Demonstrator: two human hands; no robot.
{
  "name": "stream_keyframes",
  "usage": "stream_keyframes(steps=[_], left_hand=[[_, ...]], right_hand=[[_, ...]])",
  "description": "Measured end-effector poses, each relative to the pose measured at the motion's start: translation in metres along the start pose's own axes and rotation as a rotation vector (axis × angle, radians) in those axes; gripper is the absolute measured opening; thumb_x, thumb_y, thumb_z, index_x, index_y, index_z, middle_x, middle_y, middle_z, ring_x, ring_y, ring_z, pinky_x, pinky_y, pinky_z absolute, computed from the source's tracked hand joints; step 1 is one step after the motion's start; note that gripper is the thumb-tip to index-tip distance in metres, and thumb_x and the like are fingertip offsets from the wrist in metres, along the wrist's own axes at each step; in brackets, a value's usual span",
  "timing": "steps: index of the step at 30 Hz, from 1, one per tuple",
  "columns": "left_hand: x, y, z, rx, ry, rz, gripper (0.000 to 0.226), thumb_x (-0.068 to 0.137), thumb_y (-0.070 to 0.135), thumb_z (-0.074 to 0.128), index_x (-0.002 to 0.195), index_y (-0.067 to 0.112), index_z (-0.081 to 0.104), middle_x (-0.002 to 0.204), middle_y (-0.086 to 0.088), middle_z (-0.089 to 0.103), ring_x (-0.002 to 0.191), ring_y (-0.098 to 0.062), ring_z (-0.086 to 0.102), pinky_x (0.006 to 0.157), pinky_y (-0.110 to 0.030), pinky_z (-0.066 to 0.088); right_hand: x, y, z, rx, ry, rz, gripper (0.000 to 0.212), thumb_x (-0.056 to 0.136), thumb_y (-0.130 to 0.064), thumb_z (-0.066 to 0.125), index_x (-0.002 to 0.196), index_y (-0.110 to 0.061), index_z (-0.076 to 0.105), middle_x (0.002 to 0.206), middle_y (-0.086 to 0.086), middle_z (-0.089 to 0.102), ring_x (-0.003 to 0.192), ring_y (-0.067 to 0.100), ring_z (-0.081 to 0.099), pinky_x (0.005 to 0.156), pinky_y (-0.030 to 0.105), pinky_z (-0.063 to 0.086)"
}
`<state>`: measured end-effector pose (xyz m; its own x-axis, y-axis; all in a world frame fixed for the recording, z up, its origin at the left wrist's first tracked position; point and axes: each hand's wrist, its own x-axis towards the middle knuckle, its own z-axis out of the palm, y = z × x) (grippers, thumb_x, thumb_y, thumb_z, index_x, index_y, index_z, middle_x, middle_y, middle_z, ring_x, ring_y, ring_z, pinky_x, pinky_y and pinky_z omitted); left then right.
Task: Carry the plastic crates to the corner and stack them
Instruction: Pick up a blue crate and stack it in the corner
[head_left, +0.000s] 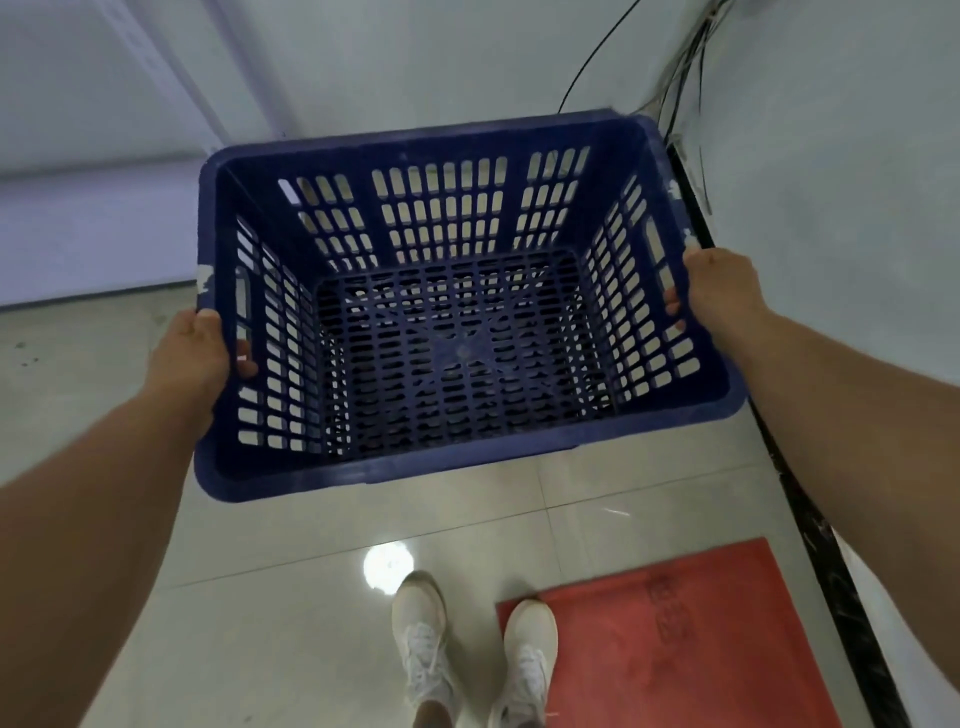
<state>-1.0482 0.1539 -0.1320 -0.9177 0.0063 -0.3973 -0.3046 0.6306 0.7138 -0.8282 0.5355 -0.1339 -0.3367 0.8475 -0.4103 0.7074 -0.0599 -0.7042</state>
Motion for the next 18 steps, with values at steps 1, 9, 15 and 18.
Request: stream_keyframes(steps=[1,9,15,18], left_hand=[[0.000,0.000,0.000,-0.010,0.003,0.002,0.031,0.098,0.029,0.025,0.114,0.012,0.046,0.099,-0.014,0.058,0.064,-0.021,0.054,0.073,-0.042,0.048],[-0.001,0.003,0.000,0.036,0.005,0.004,0.036,0.101,0.034,0.024,0.119,0.012,0.046,0.105,-0.017,0.062,0.073,-0.027,0.060,0.078,-0.046,0.050],[0.000,0.013,-0.004,0.210,0.004,-0.032,0.035,0.101,0.025,0.024,0.117,0.002,0.046,0.099,-0.022,0.062,0.081,-0.035,0.059,0.081,-0.045,0.047],[-0.002,0.025,-0.008,0.327,0.054,-0.012,0.045,0.100,0.022,0.032,0.140,0.003,0.040,0.135,-0.029,0.049,0.116,-0.047,0.051,0.098,-0.050,0.042]], right_hand=[[0.001,0.001,0.000,0.002,0.008,-0.001,0.037,0.100,-0.034,0.036,0.108,-0.006,0.060,0.079,0.012,0.063,0.061,0.021,0.057,0.055,0.032,0.048],[0.005,0.001,-0.003,-0.113,0.000,-0.038,0.041,0.100,-0.028,0.031,0.114,0.000,0.058,0.089,0.018,0.065,0.067,0.025,0.056,0.061,0.033,0.048],[-0.008,-0.022,-0.010,-0.652,-0.046,-0.145,0.031,0.099,-0.007,0.030,0.098,0.007,0.058,0.113,0.033,0.054,0.112,0.045,0.051,0.088,0.045,0.039],[-0.013,-0.025,-0.007,-0.745,0.014,-0.148,0.028,0.097,-0.015,0.034,0.104,0.003,0.055,0.121,0.030,0.052,0.116,0.043,0.048,0.087,0.044,0.039]])
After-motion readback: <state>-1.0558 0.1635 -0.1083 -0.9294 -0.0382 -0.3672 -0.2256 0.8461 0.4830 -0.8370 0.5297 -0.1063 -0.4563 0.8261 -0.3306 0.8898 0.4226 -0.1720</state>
